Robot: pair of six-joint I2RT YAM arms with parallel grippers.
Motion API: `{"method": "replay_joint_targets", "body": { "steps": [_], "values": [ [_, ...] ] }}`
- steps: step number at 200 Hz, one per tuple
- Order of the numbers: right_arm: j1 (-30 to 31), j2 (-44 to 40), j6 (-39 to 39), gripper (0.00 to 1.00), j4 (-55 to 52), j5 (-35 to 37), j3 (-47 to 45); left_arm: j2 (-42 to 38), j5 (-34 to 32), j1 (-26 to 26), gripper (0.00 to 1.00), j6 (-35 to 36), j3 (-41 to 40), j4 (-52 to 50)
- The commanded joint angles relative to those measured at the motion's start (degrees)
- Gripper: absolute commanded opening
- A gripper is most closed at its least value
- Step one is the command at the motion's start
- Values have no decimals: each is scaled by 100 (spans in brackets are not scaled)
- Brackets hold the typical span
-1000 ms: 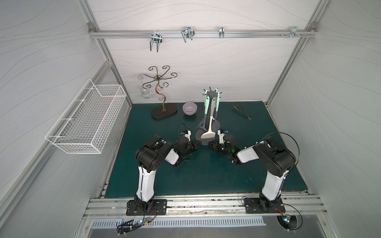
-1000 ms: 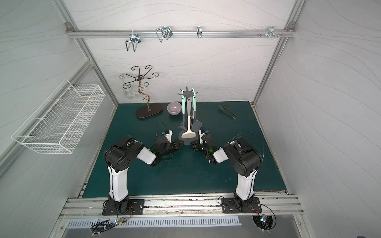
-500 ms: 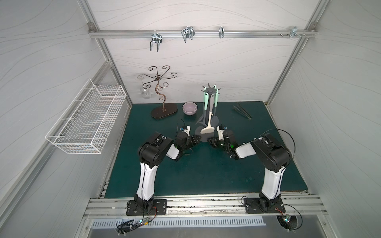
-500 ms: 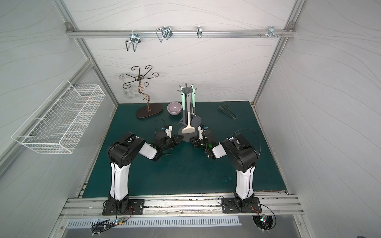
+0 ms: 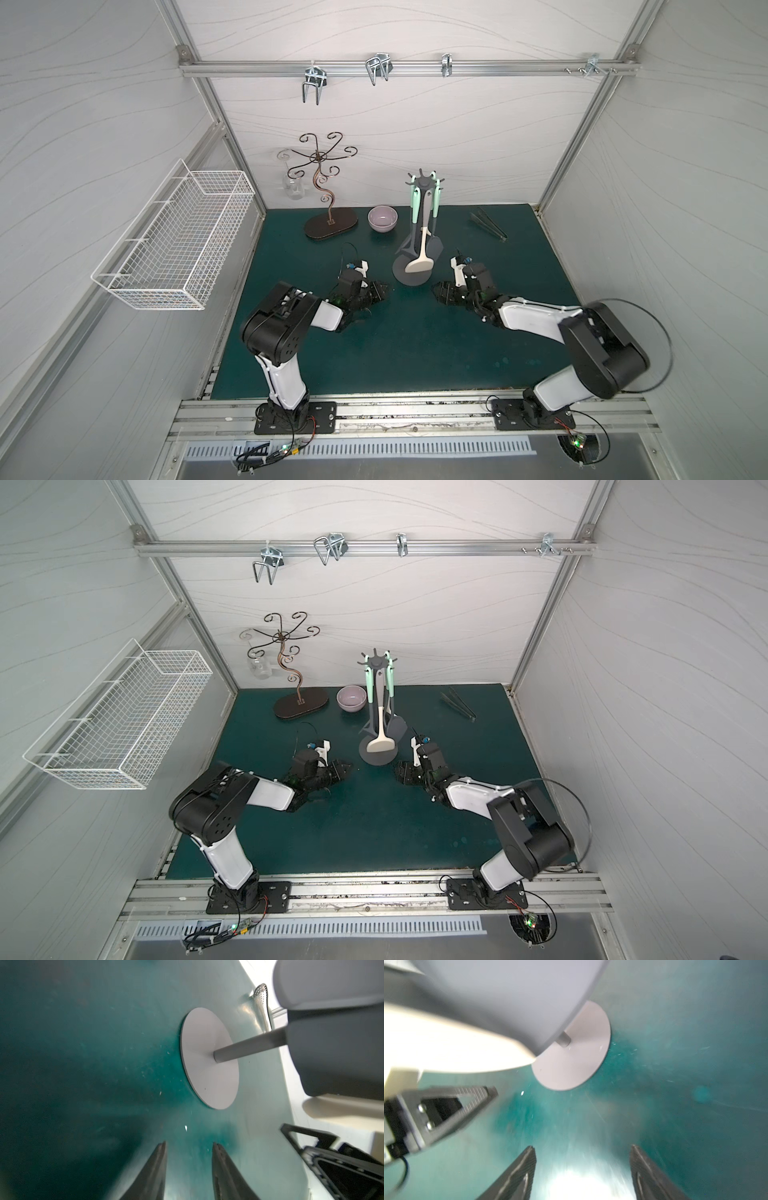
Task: Take the spatula off the kitchen utensil rack
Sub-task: Move the rack to the center of the board, then take off the spatula from the rack.
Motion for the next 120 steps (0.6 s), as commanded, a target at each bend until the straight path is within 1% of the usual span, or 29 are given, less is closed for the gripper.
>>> {"method": "replay_joint_targets", "body": {
  "steps": [1, 15, 24, 33, 43, 54, 64, 86, 111, 120],
  "values": [
    [-66, -1277, -643, 73, -951, 519, -372, -985, -522, 109, 41, 818, 340, -1785],
    [-84, -2252, -1058, 73, -953, 476, -500, -1630, -758, 119, 42, 1194, 623, -2561],
    [-99, -2719, -1281, 73, -833, 415, -497, -1962, -793, 126, 43, 1369, 828, -2902],
    [-116, -3033, -1420, 74, -633, 363, -459, -2221, -794, 121, 45, 1485, 1031, -3141],
    [-136, -3157, -1565, 74, -216, 264, -387, -2402, -674, 118, 46, 1607, 1338, -3333],
    [-136, -3006, -1731, 74, 265, 96, -207, -2496, -413, 120, 48, 1703, 1716, -3475],
    [-136, -2652, -1865, 74, 535, -26, 122, -2491, -86, 115, 50, 1740, 2086, -3542],
    [-154, -1676, -2068, 70, 513, -197, 1162, -2379, 442, 64, 54, 1656, 2887, -3564],
    [-185, -973, -2181, 58, 858, -265, 1819, -2204, 453, -126, 58, 1843, 3761, -3649],
    [-189, -798, -2193, 56, 951, -312, 1975, -2088, 391, -192, 60, 1976, 4093, -3693]
  ]
}}
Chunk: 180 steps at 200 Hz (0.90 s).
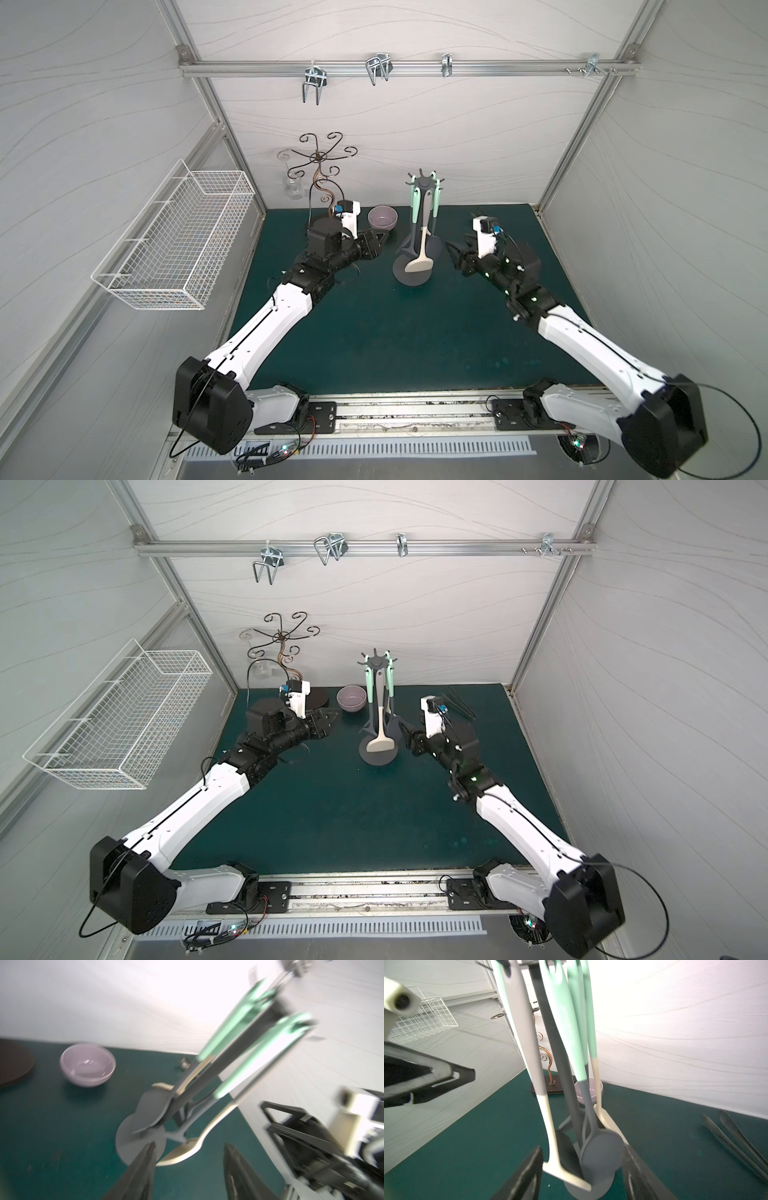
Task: Take the spatula off the kitchen utensil rack
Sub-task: Take off the spatula from the rack.
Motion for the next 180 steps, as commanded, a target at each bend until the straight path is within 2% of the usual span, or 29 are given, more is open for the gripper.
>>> {"method": "replay_joint_targets", "body": {
  "steps": [1, 20, 47, 78, 112, 180],
  "values": [
    [-49, 338, -272, 56, 484, -211, 426, 232, 204, -177, 60, 391, 838, -94],
    [-53, 652, -249, 56, 584, -257, 686, 602, 93, -269, 62, 612, 1567, -322],
    [-53, 1016, -270, 61, 716, -287, 907, 1205, 190, -333, 62, 727, 2371, -546],
    [-53, 1395, -400, 57, 823, -293, 1175, 1678, 263, -408, 63, 737, 2863, -441],
    [-54, 1669, -738, 31, 839, -212, 1438, 2075, 380, -442, 63, 706, 3296, -533],
    [-54, 1435, -1522, 0, 856, -257, 1245, 2101, 293, -442, 63, 728, 3194, -452]
  ]
}}
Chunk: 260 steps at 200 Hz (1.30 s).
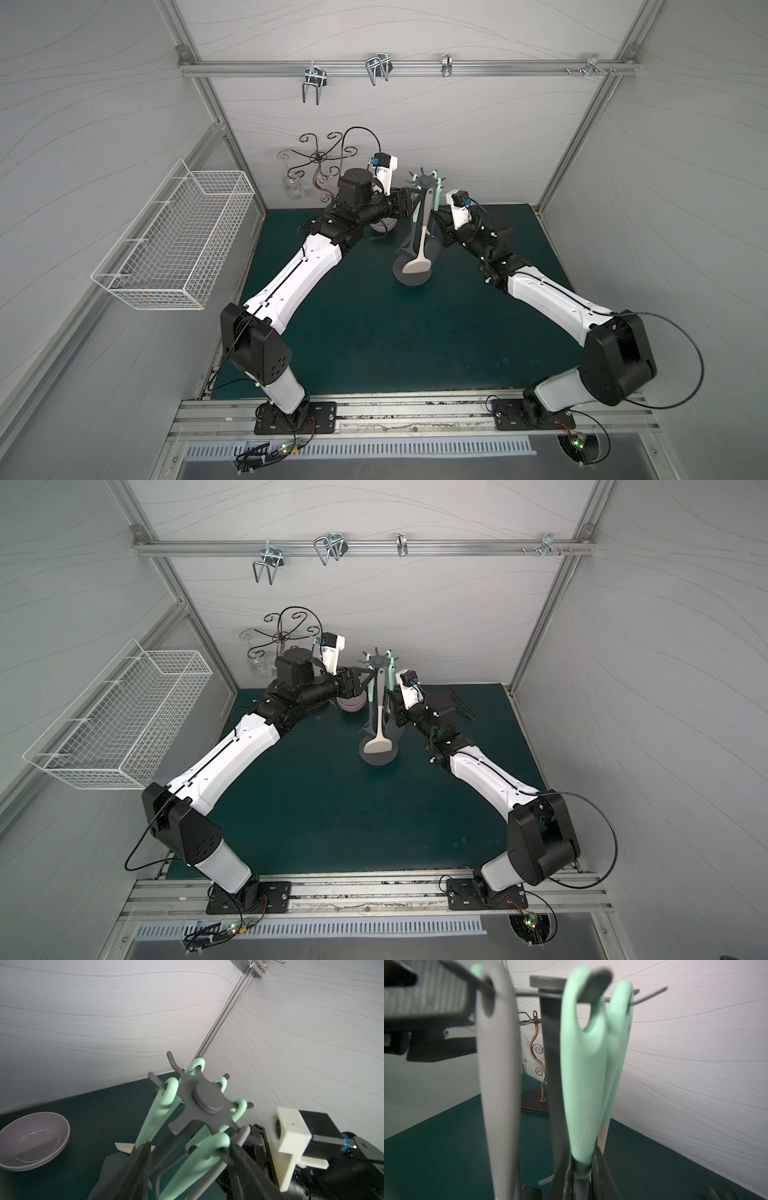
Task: Take the spatula off the kitchen utensil rack
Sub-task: Take off the spatula from the rack.
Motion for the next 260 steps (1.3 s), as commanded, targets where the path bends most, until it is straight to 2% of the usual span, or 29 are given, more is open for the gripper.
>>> {"method": "replay_joint_targets", "body": {
  "steps": [1, 25, 62, 108, 172, 224, 245, 260],
  "values": [
    [-30, -200, -383, 0, 58, -45, 32, -20, 38, -26, 63, 90, 237, 270],
    [-29, -304, -513, 0, -279, -140, 198, -66, -25, -31, 63, 119, 236, 261],
    [-47, -637, -645, 0, -222, 34, 68, -122, -161, -26, 63, 177, 212, 234],
    [-169, -975, -332, 0, -394, -86, 96, -207, -263, -22, 64, 239, 205, 192],
    [-256, -1196, -225, 0, -735, 115, -73, -203, -315, 22, 64, 267, 245, 78],
    [-258, -1383, -634, 0, -1346, 246, 327, -236, -304, 64, 64, 273, 238, 27],
    [-262, -1565, -621, 0, -1727, 234, 304, -429, -292, 86, 68, 395, 119, -56],
    [-280, -1719, -513, 0, -2234, 100, 326, -681, -231, 93, 75, 646, -50, -151]
  ]
}}
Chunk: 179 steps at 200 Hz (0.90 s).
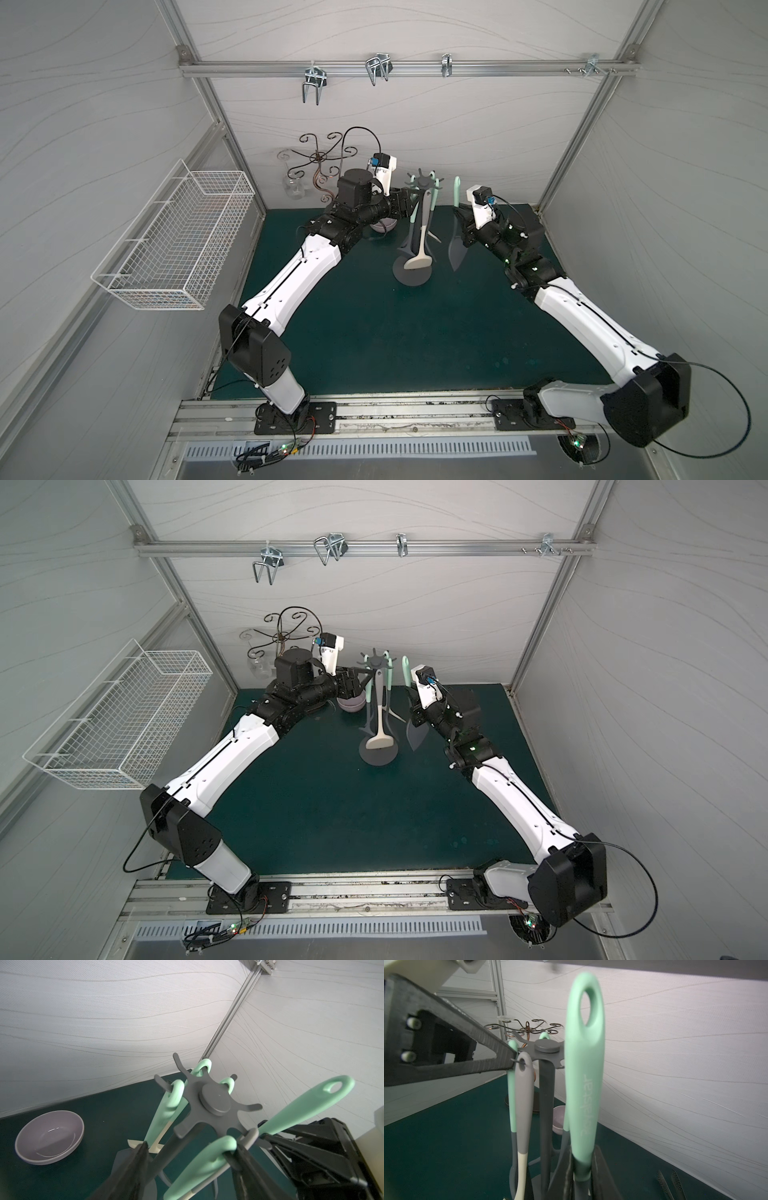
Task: Take the spatula off the kitchen utensil rack
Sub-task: Take off the spatula from the rack, then place the spatula at the center of the board.
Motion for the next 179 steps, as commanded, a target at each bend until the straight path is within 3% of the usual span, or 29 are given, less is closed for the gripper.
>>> {"method": "replay_joint_targets", "body": {
  "steps": [1, 17, 40, 58, 103, 123, 139, 179],
  "values": [
    [-53, -346, 0, 0, -734, -52, 175, -555, 49, 51, 75, 378, -45, 68],
    [-129, -567, 308, 0, -1204, -240, 184, -945, 104, 46, 81, 649, -347, 68],
    [-134, -977, 933, 0, -1747, 326, 134, -1525, 22, 88, 81, 634, -806, -28],
    [-126, -1318, 1600, 0, -2121, 860, 92, -1995, -116, -58, 76, 438, -1428, -48],
    [383, -1698, 2391, 0, -2988, 2221, 264, -2492, -1415, -2111, 74, 326, -2831, -328],
    [613, -1395, 2417, 0, -3645, 2795, 437, -2456, -1651, -2432, 74, 53, -3139, -529],
    [440, -1005, 2262, 0, -4126, 2646, 523, -2611, -1932, -2433, 74, -7, -3327, -772],
    [-751, -9, 2346, 0, -4953, 1469, 846, -3258, -2624, -2407, 79, 252, -3574, -1365]
  ]
}}
